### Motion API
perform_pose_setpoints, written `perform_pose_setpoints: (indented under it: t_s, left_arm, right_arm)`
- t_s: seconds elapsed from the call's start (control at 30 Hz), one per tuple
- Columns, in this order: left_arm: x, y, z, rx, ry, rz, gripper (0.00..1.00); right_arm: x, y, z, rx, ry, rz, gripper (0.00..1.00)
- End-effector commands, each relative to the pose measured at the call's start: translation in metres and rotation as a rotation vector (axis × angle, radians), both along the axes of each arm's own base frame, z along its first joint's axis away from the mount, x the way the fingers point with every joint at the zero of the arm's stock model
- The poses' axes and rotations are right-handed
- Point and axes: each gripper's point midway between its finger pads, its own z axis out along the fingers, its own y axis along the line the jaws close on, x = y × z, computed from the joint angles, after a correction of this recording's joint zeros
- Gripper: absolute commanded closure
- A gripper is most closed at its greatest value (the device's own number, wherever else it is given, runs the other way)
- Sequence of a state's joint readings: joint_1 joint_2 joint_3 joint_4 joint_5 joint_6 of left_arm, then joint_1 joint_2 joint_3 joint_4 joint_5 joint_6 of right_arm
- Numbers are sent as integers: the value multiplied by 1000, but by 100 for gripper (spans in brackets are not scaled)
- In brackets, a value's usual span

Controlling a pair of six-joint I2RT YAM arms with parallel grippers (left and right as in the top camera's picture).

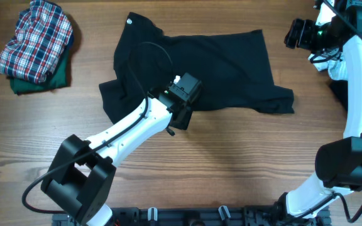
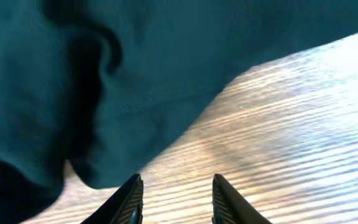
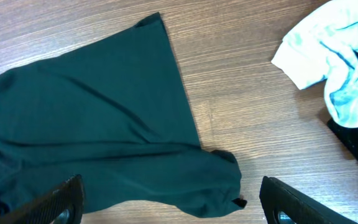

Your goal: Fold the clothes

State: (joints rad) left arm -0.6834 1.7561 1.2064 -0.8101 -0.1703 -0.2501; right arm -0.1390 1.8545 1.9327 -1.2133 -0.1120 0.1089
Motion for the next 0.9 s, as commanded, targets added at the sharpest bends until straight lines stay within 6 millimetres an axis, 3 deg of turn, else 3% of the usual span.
perform_pose_setpoints:
  t_s: [0.0,0.3,0.57,0.87]
  left_arm:
    - [9,12,-8,99,-32,-122,59]
    - [11,14,-38,152,16,-207,58]
    - [3,21,-42,177,55,-209,64]
    - [11,24,-45,206,27,-199,64]
  right_arm:
    - [-2,5,7,24,-18,8,10]
    - [-3,6,6,23,-14,10,10]
    - [-3,5,6,23,-15,10,9]
    - [-5,6,5,21,-7,16,9]
